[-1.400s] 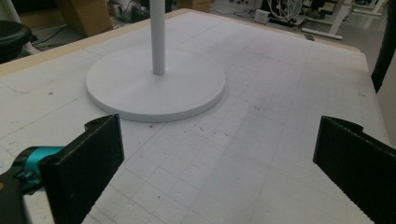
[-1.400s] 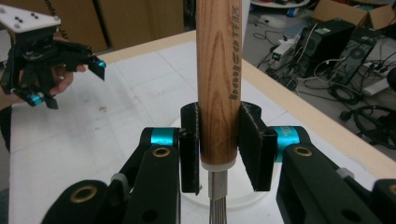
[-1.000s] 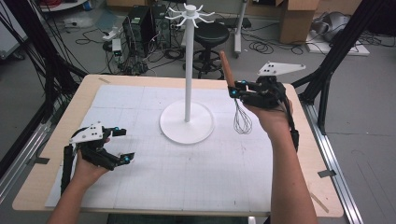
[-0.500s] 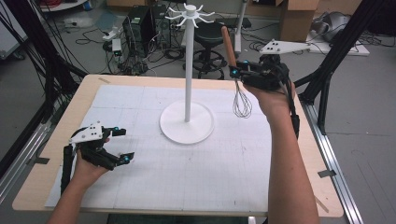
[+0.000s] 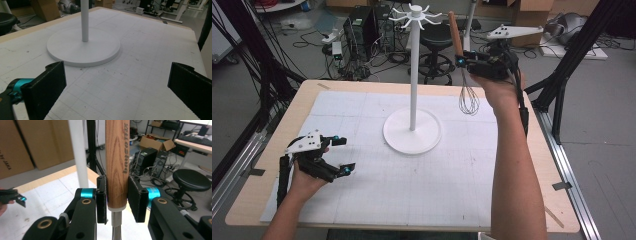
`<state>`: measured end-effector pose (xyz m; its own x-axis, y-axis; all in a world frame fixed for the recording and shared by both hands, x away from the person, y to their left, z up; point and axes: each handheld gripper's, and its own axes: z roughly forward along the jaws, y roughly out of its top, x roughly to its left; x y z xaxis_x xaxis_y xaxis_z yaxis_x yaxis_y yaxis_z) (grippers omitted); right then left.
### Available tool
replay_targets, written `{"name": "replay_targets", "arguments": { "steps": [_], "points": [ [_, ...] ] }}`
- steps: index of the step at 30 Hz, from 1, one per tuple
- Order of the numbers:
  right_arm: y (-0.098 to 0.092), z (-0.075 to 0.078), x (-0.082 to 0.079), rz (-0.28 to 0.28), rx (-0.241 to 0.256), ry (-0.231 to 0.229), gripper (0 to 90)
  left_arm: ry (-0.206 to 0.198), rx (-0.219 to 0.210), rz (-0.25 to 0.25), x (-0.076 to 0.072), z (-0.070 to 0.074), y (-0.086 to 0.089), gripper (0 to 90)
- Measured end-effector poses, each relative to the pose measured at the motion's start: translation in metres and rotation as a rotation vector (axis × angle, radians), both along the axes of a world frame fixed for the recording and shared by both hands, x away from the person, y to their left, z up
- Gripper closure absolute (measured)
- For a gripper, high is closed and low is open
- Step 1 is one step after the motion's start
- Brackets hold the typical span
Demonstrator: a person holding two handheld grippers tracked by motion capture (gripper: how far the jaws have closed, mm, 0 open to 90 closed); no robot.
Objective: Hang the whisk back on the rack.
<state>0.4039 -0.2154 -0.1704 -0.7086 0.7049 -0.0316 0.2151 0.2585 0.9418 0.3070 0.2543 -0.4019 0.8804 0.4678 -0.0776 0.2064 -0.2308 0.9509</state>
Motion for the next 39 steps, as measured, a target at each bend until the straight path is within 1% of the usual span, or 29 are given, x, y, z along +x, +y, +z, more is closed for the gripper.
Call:
{"name": "replay_targets", "arguments": {
  "steps": [5, 7, 12, 19, 25, 28, 30, 34, 36, 39],
  "points": [
    [0.003, 0.003, 0.008, -0.014, 0.0, 0.01, 70.8, 0.0, -0.004, 0.003, 0.0, 0.0, 0.0, 2.5],
    [0.006, 0.003, 0.011, -0.019, -0.004, 0.011, 70.8, -0.001, 0.002, 0.002, 0.0, 0.0, 0.0, 2.4],
    [0.015, 0.005, 0.015, -0.005, -0.001, 0.016, 70.8, 0.0, -0.006, 0.001, 0.0, 0.0, 0.0, 2.5],
    [0.025, 0.005, 0.013, 0.024, -0.026, 0.013, 70.8, 0.001, -0.005, -0.001, 0.0, 0.0, 0.0, 2.4],
    [0.028, 0.001, 0.011, 0.03, -0.044, 0.02, 70.8, -0.002, -0.003, -0.002, 0.0, 0.0, 0.0, 2.4],
    [0.029, -0.002, 0.011, 0.032, -0.04, 0.025, 70.8, -0.001, -0.006, -0.001, 0.0, 0.0, 0.0, 2.4],
    [0.03, -0.004, 0.012, 0.043, -0.039, 0.031, 70.8, -0.003, 0.0, 0.0, 0.0, 0.0, 0.0, 2.4],
    [0.033, -0.005, 0.012, 0.049, -0.048, 0.035, 70.8, -0.003, 0.0, 0.0, 0.0, 0.0, 0.0, 2.5],
    [0.036, -0.006, 0.012, 0.055, -0.062, 0.032, 70.8, -0.001, -0.002, 0.001, 0.0, 0.0, 0.0, 2.5],
    [0.037, -0.006, 0.012, 0.059, -0.063, 0.035, 70.8, -0.001, 0.001, 0.001, 0.0, 0.0, 0.0, 2.4]
  ]
}}
